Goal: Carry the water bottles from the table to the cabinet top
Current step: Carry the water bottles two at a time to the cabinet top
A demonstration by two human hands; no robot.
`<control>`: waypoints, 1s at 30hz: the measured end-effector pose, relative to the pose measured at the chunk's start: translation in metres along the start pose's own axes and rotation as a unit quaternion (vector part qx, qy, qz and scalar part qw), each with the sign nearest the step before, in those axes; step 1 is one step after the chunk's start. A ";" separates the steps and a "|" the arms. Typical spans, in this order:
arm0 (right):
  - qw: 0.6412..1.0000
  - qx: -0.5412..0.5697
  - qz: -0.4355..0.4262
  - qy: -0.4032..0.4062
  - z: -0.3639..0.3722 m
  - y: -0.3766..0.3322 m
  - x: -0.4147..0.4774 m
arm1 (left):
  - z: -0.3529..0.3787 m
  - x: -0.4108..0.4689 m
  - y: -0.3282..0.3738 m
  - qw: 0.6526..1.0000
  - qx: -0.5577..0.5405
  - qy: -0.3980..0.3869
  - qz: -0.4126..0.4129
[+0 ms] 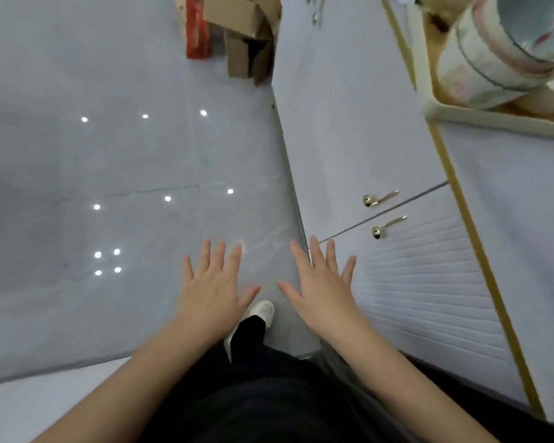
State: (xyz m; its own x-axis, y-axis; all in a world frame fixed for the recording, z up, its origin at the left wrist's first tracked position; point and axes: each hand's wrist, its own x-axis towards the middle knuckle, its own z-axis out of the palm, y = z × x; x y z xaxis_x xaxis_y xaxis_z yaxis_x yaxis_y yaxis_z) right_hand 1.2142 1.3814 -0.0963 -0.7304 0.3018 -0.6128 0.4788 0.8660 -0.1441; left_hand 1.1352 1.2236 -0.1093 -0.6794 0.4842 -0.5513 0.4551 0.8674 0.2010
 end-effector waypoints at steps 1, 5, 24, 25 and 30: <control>1.000 -0.016 -0.016 -0.016 0.002 -0.011 0.007 | 0.003 -0.005 -0.012 1.000 -0.021 -0.005 -0.023; 0.992 -0.085 -0.085 -0.040 -0.001 -0.062 0.035 | 0.009 -0.018 -0.058 0.993 -0.077 -0.006 -0.093; 0.936 -0.260 -0.217 -0.095 0.022 -0.320 0.098 | 0.006 -0.036 -0.274 0.926 -0.258 -0.045 -0.273; 0.932 -0.269 -0.221 -0.097 0.024 -0.329 0.099 | 0.006 -0.036 -0.280 0.919 -0.272 -0.044 -0.283; 0.903 -0.321 -0.265 -0.106 0.030 -0.383 0.119 | 0.005 -0.044 -0.315 0.884 -0.325 -0.011 -0.336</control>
State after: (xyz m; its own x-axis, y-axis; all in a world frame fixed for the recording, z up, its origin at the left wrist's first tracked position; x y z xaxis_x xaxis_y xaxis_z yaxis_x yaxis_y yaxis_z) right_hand 0.9586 1.0741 -0.1371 -0.6320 -0.2472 -0.7344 -0.3420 0.9395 -0.0220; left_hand 1.0247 0.9284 -0.1518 -0.6561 -0.1617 -0.7371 -0.4792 0.8439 0.2414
